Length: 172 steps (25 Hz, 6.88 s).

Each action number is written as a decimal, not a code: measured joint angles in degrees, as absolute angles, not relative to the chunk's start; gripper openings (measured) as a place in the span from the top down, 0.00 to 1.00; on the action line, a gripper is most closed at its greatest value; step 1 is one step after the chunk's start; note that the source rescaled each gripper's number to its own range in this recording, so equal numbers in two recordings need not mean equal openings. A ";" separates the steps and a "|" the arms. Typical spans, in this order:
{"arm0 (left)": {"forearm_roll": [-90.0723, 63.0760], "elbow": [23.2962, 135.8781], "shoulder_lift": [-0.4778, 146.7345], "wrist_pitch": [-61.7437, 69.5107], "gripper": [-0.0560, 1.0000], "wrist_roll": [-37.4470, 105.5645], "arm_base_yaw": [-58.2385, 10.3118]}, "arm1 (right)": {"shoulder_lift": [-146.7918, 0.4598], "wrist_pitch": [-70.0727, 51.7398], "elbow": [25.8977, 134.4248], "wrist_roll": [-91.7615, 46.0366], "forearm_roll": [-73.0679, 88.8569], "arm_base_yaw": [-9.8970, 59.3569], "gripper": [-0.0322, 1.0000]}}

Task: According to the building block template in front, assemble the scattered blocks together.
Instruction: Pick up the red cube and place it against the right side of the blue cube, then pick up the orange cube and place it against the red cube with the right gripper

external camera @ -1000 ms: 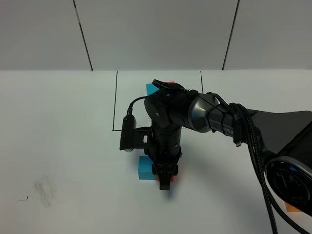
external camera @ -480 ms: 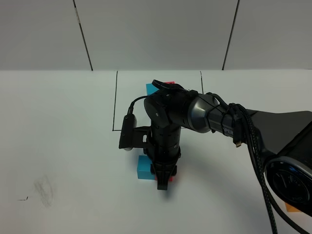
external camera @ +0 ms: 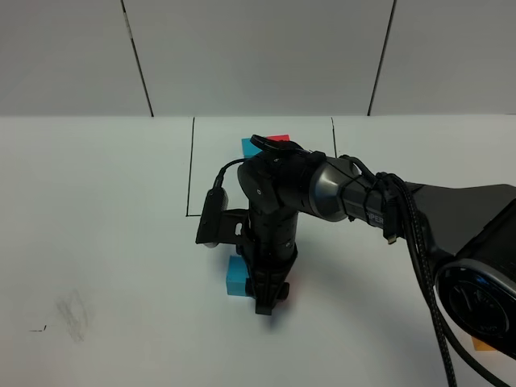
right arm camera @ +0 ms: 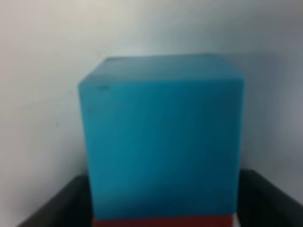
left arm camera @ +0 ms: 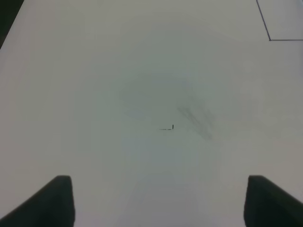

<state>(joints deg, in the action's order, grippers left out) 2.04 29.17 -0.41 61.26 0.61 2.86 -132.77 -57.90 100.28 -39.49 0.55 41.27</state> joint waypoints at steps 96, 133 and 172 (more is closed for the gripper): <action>2.04 29.17 -0.41 61.26 0.15 0.61 2.86 | -83.83 -49.27 50.54 16.87 -8.58 7.83 0.11; 2.04 29.17 -0.41 61.26 0.15 0.66 2.86 | -94.29 -29.87 39.73 13.64 -6.10 7.72 0.11; 2.04 29.17 -0.41 61.26 0.15 0.66 2.86 | -96.40 -28.57 39.41 13.64 -6.35 5.83 0.97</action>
